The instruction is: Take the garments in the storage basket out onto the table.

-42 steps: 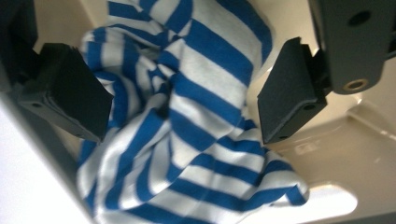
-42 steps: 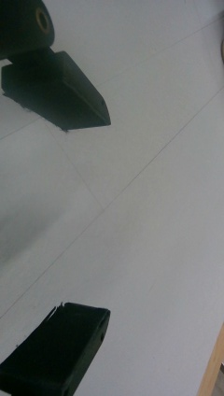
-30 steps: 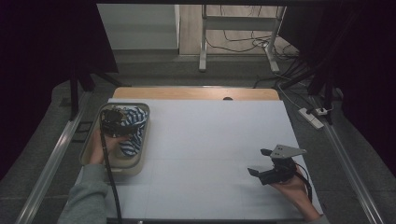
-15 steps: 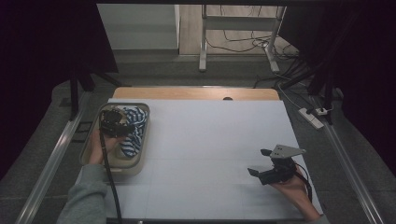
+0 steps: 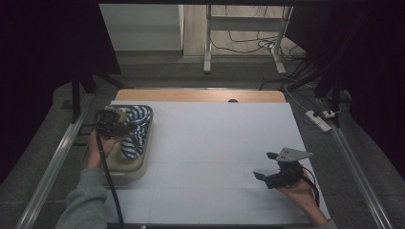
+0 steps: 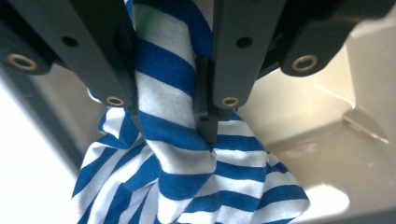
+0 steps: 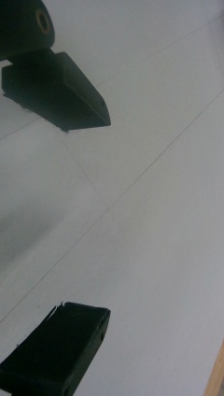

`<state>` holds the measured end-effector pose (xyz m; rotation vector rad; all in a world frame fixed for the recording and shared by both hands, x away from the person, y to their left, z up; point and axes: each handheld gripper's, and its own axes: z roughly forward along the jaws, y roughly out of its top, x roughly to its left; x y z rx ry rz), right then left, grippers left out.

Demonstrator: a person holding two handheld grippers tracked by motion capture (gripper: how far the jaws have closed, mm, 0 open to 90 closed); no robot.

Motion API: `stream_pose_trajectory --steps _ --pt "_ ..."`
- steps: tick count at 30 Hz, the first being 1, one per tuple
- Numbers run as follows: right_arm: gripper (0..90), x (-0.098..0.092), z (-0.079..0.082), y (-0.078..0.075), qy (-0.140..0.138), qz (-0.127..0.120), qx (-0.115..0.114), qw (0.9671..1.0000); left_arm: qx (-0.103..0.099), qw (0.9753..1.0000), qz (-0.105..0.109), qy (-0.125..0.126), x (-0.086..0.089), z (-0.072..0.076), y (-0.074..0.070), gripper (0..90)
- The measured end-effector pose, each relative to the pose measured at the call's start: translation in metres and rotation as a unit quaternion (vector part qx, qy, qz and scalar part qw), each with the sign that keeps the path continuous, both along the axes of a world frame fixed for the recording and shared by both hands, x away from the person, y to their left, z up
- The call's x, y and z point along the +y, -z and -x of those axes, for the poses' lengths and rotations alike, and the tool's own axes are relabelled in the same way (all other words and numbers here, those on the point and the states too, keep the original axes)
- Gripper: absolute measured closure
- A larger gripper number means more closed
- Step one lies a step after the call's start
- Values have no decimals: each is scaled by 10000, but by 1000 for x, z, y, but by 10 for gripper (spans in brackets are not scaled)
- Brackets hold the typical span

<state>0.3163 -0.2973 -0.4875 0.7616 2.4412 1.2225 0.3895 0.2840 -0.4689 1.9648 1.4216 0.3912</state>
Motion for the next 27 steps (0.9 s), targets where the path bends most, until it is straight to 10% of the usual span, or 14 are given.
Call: stream_pose_trajectory --steps 27 --pt "73 0 0 0 1 1 -4 10000 -1083 9909 799 56 16 27 -39 768"
